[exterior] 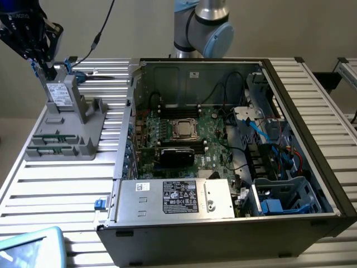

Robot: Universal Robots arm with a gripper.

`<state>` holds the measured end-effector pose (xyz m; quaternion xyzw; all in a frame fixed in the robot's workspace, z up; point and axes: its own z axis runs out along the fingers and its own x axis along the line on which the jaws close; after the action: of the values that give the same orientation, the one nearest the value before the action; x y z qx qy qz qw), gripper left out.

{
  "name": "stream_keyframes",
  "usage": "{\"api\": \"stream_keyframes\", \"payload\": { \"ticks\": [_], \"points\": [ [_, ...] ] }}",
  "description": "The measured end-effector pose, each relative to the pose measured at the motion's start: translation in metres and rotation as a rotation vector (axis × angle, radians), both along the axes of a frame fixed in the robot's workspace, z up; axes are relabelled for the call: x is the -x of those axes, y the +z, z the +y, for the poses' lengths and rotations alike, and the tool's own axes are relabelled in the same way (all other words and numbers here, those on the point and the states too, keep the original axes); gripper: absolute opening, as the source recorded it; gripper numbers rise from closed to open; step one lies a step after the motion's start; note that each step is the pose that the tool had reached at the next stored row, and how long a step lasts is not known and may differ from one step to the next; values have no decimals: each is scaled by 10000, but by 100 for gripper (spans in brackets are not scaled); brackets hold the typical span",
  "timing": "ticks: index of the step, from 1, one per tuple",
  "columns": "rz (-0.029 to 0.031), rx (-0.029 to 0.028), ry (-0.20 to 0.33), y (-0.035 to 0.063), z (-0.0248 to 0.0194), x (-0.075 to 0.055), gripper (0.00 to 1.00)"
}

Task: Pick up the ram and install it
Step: 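Reach for the ram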

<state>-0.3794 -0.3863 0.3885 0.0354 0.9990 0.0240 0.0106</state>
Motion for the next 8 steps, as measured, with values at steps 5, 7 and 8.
{"api": "stream_keyframes", "payload": {
  "ticks": [5, 7, 8],
  "points": [
    [0, 0, 0, -9, 0, 128, 11],
    [0, 0, 0, -12, 0, 181, 11],
    [0, 1, 0, -14, 0, 207, 11]
  ]
}}
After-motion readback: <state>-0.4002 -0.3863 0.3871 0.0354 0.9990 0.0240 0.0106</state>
